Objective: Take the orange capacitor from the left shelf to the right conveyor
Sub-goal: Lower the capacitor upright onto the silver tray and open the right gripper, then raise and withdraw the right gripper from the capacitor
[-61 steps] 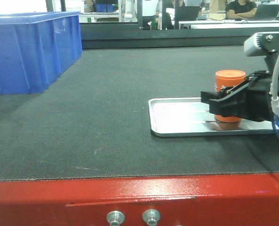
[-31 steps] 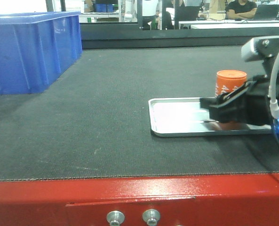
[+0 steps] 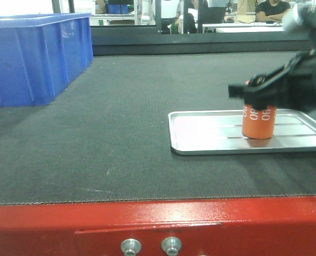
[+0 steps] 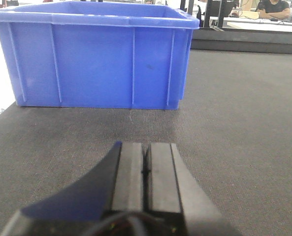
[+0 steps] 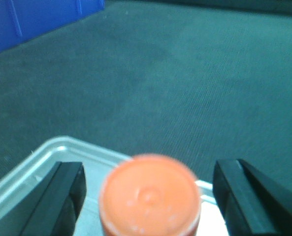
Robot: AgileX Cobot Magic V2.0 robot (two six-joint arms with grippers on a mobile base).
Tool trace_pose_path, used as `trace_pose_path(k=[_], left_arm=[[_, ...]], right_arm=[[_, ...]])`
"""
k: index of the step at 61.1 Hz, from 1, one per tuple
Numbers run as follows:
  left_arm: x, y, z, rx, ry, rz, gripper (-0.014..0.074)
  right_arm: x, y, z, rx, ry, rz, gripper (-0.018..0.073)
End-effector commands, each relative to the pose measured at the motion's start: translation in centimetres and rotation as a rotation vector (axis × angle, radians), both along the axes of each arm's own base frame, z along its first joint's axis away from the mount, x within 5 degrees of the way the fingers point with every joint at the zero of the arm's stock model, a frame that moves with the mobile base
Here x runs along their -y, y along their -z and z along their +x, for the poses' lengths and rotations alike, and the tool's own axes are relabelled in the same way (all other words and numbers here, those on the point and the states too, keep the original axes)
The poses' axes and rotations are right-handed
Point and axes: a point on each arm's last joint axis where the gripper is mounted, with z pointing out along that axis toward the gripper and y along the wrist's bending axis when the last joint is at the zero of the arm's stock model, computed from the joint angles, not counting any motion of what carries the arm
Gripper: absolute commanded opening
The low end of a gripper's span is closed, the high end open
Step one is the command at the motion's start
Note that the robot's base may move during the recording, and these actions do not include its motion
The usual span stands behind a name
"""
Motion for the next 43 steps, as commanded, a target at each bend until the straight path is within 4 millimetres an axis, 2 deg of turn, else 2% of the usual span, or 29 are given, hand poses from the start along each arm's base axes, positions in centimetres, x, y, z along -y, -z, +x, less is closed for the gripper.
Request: trace_pose_path(k=[1, 10, 14, 22, 27, 32, 43], left_arm=[[-0.1, -1.0, -0.2, 0.105, -0.007, -0.01, -0.0127], [-0.1, -1.0, -0.2, 0.105, -0.007, -0.01, -0.0127], [-0.1, -1.0, -0.2, 0.105, -0.007, -0.01, -0.0127], [-0.1, -1.0, -0.2, 0.105, -0.007, -0.01, -0.0127], [-0.1, -1.0, -0.2, 0.105, -0.007, -0.01, -0.0127], [-0.1, -1.0, -0.2, 0.105, -0.007, -0.01, -0.0127], [-0.1, -1.0, -0.2, 0.105, -0.007, -0.01, -0.0127]], right_arm=[[0.3, -3.7, -0.7, 0.106, 0.005, 0.009, 0.0624], [1.2, -7.3, -3.3, 0.072, 0.044, -0.033, 0.0619], [1.7, -8.7, -4.8, 0.037, 0.07, -0.025, 0.0576], [2.7, -10.8, -7.8, -0.008, 0.119, -0.004, 0.0368], [3.3, -11.9, -9.8, -0.009, 0.143, -0.012, 0.0181], [3.8, -12.6, -11.4, -0.01, 0.16, -0.016, 0.0041], [4.8, -13.8, -15.4, -0.02, 0.203, 0.088, 0.0055]])
